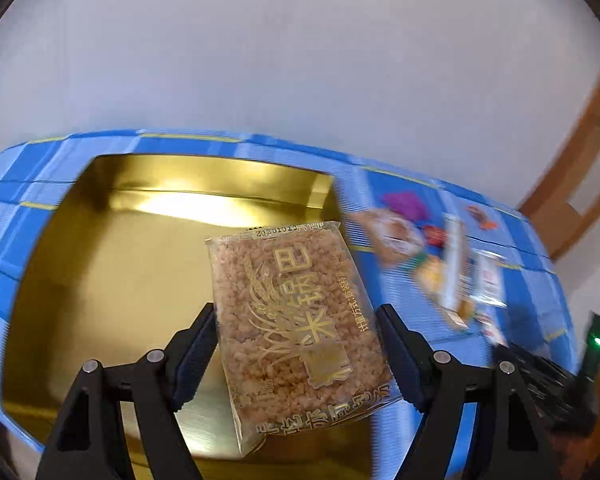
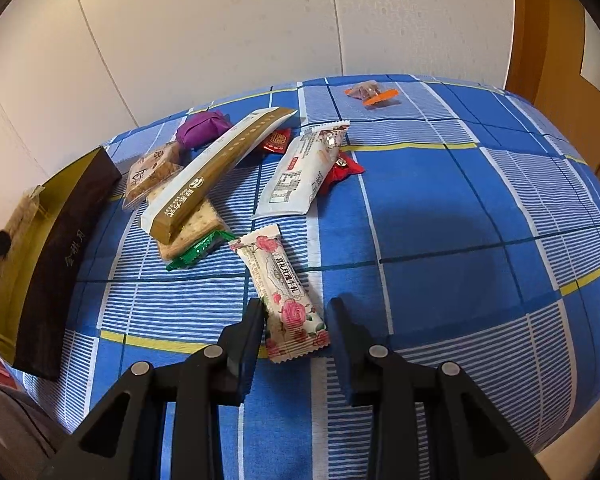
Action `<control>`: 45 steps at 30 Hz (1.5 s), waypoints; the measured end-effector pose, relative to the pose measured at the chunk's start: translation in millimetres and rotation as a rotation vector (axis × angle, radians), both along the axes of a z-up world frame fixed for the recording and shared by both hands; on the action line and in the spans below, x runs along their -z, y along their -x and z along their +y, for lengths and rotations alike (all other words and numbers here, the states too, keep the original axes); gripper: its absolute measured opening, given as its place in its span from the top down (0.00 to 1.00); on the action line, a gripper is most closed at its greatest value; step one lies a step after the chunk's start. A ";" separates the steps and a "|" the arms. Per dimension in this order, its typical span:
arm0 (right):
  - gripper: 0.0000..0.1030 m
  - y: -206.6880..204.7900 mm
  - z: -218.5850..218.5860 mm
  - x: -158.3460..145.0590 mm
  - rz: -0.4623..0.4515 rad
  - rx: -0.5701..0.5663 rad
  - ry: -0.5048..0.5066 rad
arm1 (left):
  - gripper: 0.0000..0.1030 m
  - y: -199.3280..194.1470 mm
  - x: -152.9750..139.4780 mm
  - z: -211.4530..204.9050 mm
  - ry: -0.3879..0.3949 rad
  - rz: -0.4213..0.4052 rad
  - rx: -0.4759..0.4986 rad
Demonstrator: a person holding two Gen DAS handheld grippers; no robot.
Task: Organize snacks
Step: 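Carry the rice bag into the tin tray and open the left gripper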
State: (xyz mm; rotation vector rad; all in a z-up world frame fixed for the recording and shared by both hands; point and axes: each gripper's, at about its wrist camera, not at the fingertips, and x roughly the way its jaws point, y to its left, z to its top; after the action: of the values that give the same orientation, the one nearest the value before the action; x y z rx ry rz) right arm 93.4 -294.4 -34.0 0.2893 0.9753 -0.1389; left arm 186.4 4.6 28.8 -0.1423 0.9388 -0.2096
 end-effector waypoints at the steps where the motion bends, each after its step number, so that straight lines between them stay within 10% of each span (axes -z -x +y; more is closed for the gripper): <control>1: 0.68 -0.1 -0.4 0.1 0.000 0.001 -0.002 | 0.24 -8.5 2.2 12.6 -0.008 0.013 -0.022; 22: 0.68 -3.4 2.5 -0.2 0.008 0.012 0.012 | 0.23 -115.6 49.0 110.3 -0.218 0.167 -0.170; 35: 0.68 -4.9 6.1 0.5 0.008 0.013 0.037 | 0.23 -54.2 18.1 111.4 -0.228 -0.071 -0.332; 45: 0.70 0.8 6.6 -8.0 -0.056 0.006 -0.036 | 0.22 -11.9 30.3 107.5 -0.178 -0.054 -0.352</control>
State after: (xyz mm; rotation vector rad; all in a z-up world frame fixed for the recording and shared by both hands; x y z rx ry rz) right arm 92.7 -287.8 -26.0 0.3280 0.9224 -0.1182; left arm 198.3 112.1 -1.5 -0.1347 0.8595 0.1938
